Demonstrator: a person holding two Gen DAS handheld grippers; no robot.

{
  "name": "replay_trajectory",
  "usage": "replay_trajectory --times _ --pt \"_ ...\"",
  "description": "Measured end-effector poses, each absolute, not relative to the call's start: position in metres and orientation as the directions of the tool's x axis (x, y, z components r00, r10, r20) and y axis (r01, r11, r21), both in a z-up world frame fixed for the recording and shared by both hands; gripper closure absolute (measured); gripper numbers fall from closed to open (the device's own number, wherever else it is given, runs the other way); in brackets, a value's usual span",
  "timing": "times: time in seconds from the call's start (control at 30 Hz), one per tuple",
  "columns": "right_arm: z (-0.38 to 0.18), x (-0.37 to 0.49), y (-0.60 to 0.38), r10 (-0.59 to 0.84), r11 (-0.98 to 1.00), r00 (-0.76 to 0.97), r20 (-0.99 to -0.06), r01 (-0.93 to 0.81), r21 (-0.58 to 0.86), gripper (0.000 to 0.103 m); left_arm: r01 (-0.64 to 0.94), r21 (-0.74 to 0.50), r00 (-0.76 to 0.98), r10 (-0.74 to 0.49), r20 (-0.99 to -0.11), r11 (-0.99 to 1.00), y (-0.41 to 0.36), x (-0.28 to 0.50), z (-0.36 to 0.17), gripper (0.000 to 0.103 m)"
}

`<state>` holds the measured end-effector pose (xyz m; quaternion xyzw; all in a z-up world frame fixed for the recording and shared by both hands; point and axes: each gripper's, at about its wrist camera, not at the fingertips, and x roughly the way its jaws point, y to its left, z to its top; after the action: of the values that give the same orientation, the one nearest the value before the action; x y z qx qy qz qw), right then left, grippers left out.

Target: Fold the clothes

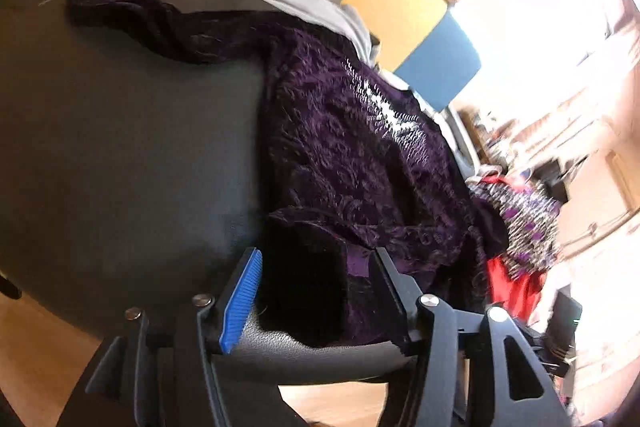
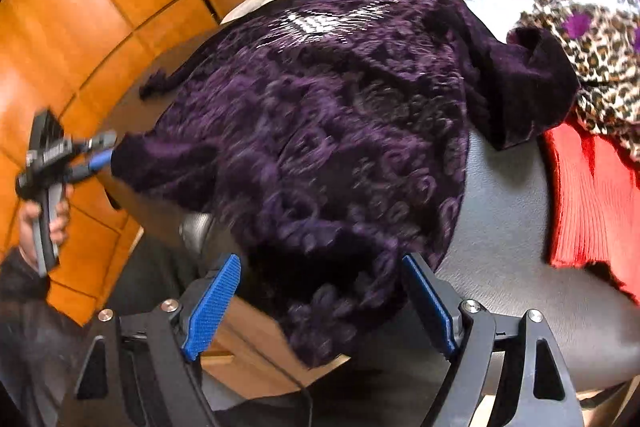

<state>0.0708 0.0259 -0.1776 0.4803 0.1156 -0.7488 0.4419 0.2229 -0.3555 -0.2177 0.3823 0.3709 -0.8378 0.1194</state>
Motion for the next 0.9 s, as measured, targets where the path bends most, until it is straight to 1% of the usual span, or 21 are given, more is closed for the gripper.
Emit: replay_trajectory --times 0.07,0.1,0.13,0.17,0.2,0.23,0.27,0.3,0.4,0.43,0.5,0.57,0.63,0.7,0.73,0.77,0.8,0.83,0.87,0.9 --pt "-0.181 0.078 0.019 -0.541 -0.567 -0.171 -0.823 0.797 0.208 0.019 0.532 -0.478 -0.616 0.069 -0.785 -0.699 -0.354 0.206 -0.23 0.05" --pt "-0.184 0.079 0.015 -0.526 -0.561 -0.179 -0.831 0.808 0.182 0.02 0.549 -0.463 -0.595 0.063 -0.801 -0.696 -0.356 0.203 -0.234 0.056" --pt "-0.189 0.08 0.012 -0.496 -0.568 -0.2 -0.845 0.811 0.141 0.026 0.571 -0.422 -0.587 0.01 -0.81 -0.704 -0.356 0.202 -0.232 0.073" --pt "-0.194 0.08 0.01 -0.463 -0.574 -0.222 -0.858 0.813 0.099 0.033 0.586 -0.4 -0.575 -0.015 -0.818 -0.704 -0.357 0.202 -0.232 0.088" --pt "-0.194 0.078 0.011 -0.457 -0.583 -0.243 -0.856 0.809 0.082 0.044 0.601 -0.38 -0.563 -0.034 -0.826 -0.703 -0.359 0.202 -0.232 0.09" --pt "-0.193 0.076 0.012 -0.455 -0.591 -0.263 -0.851 0.803 0.068 0.061 0.609 -0.41 -0.579 -0.028 -0.815 -0.678 -0.363 0.207 -0.23 0.098" --pt "-0.193 0.074 0.013 -0.453 -0.6 -0.283 -0.846 0.798 0.055 0.074 0.592 -0.445 -0.621 -0.028 -0.783 -0.672 -0.366 0.215 -0.222 0.099" --pt "-0.188 0.068 0.017 -0.463 -0.614 -0.269 -0.844 0.784 0.087 0.096 0.57 -0.479 -0.664 -0.03 -0.747 -0.668 -0.369 0.224 -0.213 0.099" --pt "-0.166 0.055 0.036 -0.519 -0.635 -0.248 -0.818 0.753 0.175 0.096 0.466 -0.577 -0.782 -0.008 -0.623 -0.671 -0.376 0.252 -0.183 0.099" --pt "-0.158 0.055 0.04 -0.532 -0.634 -0.252 -0.808 0.751 0.184 0.096 0.439 -0.577 -0.789 0.011 -0.614 -0.689 -0.374 0.259 -0.179 0.098" --pt "-0.137 0.054 0.056 -0.588 -0.617 -0.23 -0.775 0.747 0.247 0.096 0.385 -0.568 -0.794 0.052 -0.606 -0.728 -0.37 0.271 -0.173 0.098" --pt "-0.12 0.056 0.068 -0.635 -0.584 -0.194 -0.748 0.754 0.3 0.096 0.33 -0.557 -0.796 0.093 -0.598 -0.762 -0.366 0.284 -0.166 0.094" --pt "-0.115 0.068 0.07 -0.591 -0.562 -0.2 -0.781 0.797 0.221 0.096 0.272 -0.545 -0.795 0.134 -0.591 -0.793 -0.362 0.296 -0.16 0.094" --pt "-0.137 0.069 0.074 -0.504 -0.546 -0.092 -0.859 0.805 0.234 0.095 0.293 -0.572 -0.75 0.187 -0.634 -0.766 -0.363 0.308 -0.182 0.093" --pt "-0.147 0.071 0.077 -0.464 -0.545 -0.059 -0.884 0.806 0.232 0.09 0.305 -0.577 -0.738 0.194 -0.646 -0.757 -0.365 0.313 -0.189 0.087" --pt "-0.158 0.072 0.081 -0.423 -0.545 -0.029 -0.906 0.806 0.229 0.089 0.339 -0.573 -0.724 0.182 -0.665 -0.746 -0.369 0.32 -0.197 0.086" --pt "-0.161 0.069 0.085 -0.413 -0.564 -0.018 -0.911 0.79 0.24 0.081 0.382 -0.59 -0.721 0.17 -0.672 -0.711 -0.377 0.331 -0.206 0.086" --pt "-0.165 0.066 0.09 -0.406 -0.586 -0.01 -0.914 0.771 0.252 0.069 0.425 -0.609 -0.718 0.16 -0.677 -0.67 -0.385 0.343 -0.214 0.085" --pt "-0.168 0.063 0.095 -0.399 -0.606 -0.002 -0.917 0.751 0.263 0.064 0.439 -0.629 -0.727 0.158 -0.668 -0.641 -0.39 0.351 -0.217 0.084" --pt "-0.166 0.059 0.099 -0.398 -0.624 -0.02 -0.917 0.738 0.255 0.062 0.45 -0.65 -0.737 0.156 -0.657 -0.612 -0.395 0.358 -0.22 0.084"
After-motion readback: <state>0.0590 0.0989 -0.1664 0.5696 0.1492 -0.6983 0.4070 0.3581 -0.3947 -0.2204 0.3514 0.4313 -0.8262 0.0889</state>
